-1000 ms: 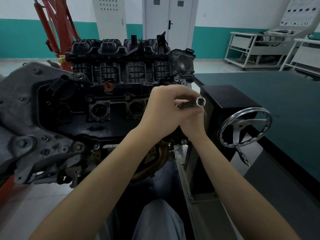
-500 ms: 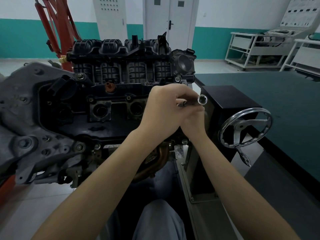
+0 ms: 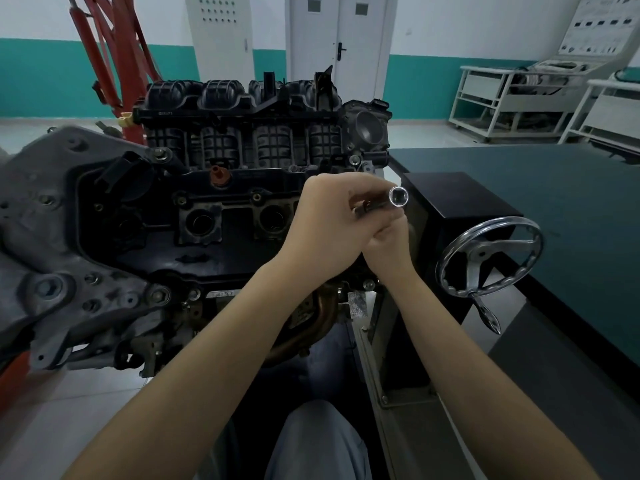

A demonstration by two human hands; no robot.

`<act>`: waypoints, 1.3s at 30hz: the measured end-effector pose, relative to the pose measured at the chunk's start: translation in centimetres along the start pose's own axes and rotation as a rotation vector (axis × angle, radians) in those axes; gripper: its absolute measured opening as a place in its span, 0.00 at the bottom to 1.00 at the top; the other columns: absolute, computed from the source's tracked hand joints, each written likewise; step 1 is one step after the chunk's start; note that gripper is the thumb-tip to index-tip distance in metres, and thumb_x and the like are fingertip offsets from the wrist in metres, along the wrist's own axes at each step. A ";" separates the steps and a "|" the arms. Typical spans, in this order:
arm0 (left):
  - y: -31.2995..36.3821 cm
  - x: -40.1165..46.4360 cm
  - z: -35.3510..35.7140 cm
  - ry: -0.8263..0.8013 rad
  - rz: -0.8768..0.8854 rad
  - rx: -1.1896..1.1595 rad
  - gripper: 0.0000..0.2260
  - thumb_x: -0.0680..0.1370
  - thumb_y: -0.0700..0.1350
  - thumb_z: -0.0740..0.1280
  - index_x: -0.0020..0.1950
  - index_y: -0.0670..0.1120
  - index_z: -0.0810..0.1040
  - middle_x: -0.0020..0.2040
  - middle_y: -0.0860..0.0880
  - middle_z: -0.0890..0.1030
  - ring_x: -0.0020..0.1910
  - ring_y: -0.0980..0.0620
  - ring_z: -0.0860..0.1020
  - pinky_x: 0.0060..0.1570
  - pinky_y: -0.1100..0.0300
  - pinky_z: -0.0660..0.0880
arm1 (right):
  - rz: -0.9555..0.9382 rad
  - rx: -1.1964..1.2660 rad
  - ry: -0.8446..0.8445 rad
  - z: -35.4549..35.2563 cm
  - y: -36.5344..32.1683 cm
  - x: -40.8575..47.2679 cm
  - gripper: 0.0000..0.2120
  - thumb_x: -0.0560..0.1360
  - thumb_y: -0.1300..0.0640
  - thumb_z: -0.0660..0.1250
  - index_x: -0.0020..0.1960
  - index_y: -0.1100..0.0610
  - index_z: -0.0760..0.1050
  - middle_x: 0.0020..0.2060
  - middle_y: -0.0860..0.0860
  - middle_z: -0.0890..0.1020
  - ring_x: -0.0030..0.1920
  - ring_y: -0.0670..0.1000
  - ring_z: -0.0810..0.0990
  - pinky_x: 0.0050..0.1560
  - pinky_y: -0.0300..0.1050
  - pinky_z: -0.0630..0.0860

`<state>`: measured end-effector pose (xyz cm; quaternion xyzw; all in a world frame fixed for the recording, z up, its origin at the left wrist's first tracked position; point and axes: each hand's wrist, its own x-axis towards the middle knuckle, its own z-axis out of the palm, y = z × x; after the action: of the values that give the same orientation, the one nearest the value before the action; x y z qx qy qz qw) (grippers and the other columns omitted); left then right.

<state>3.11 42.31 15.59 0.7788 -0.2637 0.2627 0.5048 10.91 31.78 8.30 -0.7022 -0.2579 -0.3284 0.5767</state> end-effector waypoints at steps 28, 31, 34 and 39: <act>-0.3 -0.2 0.0 -0.055 -0.014 -0.106 0.12 0.71 0.32 0.73 0.54 0.39 0.82 0.49 0.44 0.84 0.51 0.50 0.83 0.56 0.52 0.78 | 0.020 0.027 0.019 -0.1 -0.6 -0.2 0.04 0.67 0.50 0.64 0.34 0.42 0.73 0.28 0.40 0.80 0.31 0.40 0.78 0.33 0.34 0.72; -0.3 -0.1 0.2 0.034 0.046 0.061 0.10 0.69 0.36 0.76 0.49 0.41 0.84 0.45 0.47 0.84 0.47 0.53 0.82 0.52 0.60 0.78 | 0.061 0.092 0.010 0.0 -1.1 0.0 0.06 0.66 0.48 0.64 0.35 0.38 0.77 0.34 0.30 0.80 0.38 0.31 0.78 0.39 0.25 0.72; -0.4 -0.3 0.4 0.103 0.088 0.110 0.06 0.70 0.37 0.75 0.46 0.41 0.85 0.42 0.48 0.84 0.43 0.54 0.82 0.48 0.62 0.78 | 0.024 0.083 0.011 0.0 -0.8 0.0 0.07 0.68 0.54 0.66 0.39 0.41 0.75 0.34 0.34 0.82 0.38 0.34 0.80 0.39 0.30 0.74; -0.4 -0.3 0.0 -0.045 0.019 -0.059 0.10 0.72 0.33 0.73 0.53 0.40 0.83 0.47 0.45 0.84 0.49 0.51 0.83 0.55 0.51 0.79 | 0.040 0.072 0.023 -0.2 -0.4 0.0 0.09 0.69 0.58 0.65 0.36 0.43 0.72 0.28 0.41 0.77 0.32 0.37 0.77 0.33 0.33 0.72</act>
<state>3.17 42.46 15.15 0.7668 -0.2901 0.2423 0.5188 10.56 31.70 8.55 -0.6823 -0.2487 -0.3154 0.6109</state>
